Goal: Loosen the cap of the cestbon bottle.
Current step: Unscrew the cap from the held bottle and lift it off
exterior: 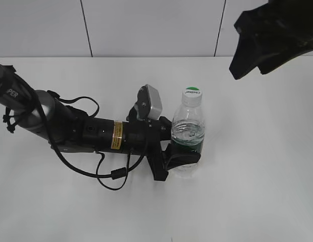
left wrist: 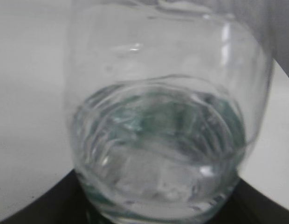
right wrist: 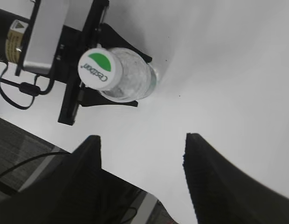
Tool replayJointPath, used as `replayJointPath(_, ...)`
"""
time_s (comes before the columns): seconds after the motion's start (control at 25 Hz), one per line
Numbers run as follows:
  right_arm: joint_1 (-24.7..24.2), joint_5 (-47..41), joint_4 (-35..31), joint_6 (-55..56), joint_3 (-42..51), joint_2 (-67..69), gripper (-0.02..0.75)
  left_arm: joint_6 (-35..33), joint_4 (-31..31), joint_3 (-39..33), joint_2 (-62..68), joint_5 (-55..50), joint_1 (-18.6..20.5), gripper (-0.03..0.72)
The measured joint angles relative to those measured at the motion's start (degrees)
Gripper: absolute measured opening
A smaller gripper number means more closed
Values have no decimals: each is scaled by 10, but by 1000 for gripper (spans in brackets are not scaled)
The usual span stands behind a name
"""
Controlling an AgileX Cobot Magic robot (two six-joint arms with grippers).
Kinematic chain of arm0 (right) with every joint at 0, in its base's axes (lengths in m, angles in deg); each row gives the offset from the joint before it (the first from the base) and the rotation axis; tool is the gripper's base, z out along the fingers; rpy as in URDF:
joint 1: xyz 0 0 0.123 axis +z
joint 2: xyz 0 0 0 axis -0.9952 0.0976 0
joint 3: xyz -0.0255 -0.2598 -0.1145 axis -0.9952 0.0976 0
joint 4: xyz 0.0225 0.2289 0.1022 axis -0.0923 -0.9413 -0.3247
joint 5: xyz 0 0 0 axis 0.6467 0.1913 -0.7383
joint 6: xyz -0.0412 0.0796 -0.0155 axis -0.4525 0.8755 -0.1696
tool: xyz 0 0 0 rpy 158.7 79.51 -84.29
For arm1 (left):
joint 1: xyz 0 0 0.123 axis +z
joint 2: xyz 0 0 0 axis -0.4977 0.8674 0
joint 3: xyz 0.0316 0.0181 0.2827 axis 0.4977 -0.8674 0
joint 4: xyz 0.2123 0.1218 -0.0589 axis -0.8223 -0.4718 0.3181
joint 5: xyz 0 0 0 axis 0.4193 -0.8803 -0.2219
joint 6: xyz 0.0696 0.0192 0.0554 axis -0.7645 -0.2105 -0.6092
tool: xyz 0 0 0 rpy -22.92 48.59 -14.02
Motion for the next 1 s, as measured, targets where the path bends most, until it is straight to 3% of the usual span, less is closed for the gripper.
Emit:
replayJointPath(0.32, 7, 0, -40, 10, -56, 42, 430, 0, 0, 0, 0, -3, 0, 412)
replayJointPath(1.0, 37, 0, -35, 12, -60, 108, 429, -1, -35, 1, 0, -18, 0, 412)
